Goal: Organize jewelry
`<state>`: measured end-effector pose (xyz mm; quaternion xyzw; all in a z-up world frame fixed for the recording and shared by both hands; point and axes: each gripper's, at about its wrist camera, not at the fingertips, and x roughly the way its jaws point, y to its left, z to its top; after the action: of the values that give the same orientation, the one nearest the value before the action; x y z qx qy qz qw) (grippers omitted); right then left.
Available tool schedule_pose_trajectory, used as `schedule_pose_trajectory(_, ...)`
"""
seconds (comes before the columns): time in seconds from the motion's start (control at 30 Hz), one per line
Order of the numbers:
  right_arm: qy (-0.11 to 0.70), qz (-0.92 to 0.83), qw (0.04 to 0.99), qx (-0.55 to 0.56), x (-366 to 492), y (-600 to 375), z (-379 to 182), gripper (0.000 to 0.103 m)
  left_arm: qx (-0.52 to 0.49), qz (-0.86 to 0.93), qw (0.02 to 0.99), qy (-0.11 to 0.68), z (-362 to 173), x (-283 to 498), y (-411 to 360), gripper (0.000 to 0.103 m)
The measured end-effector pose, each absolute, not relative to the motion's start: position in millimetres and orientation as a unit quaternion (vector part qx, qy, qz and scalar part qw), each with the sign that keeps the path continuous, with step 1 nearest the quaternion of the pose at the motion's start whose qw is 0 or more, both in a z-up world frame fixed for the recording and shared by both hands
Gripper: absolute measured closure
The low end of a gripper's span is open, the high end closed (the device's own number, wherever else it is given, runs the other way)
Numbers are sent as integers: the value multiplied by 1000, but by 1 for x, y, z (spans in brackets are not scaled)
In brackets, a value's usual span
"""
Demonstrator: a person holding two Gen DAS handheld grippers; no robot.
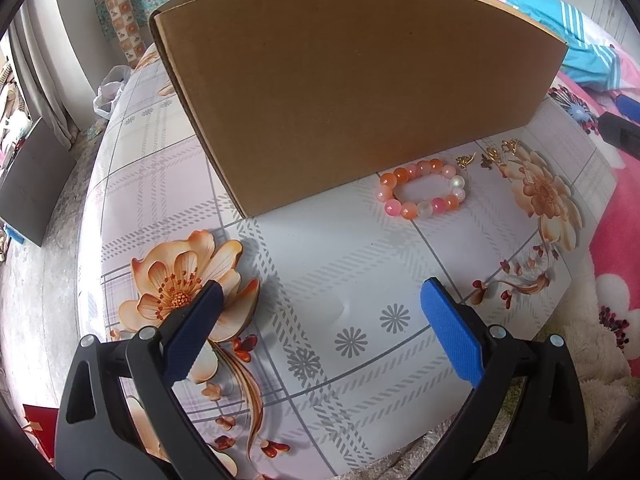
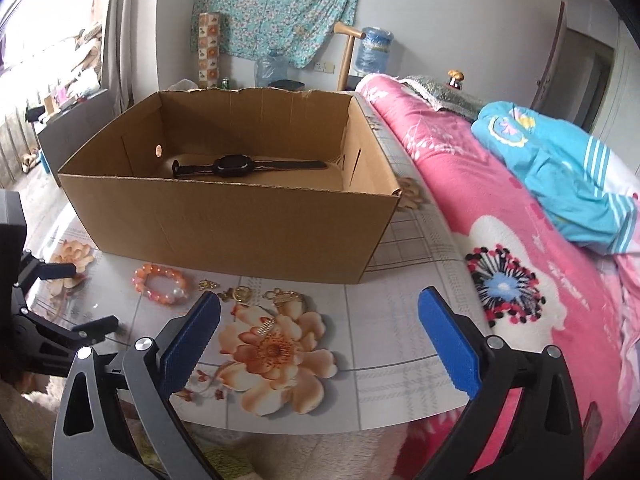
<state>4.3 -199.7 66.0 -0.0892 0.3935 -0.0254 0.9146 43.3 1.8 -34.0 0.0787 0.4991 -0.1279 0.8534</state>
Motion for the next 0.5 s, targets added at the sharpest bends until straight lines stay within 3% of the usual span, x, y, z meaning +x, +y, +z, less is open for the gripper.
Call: schedule_pose_trajectory(0.5, 437, 20, 899, 29, 4, -222, 43, 7, 89, -147, 866, 470, -29, 33, 3, 9)
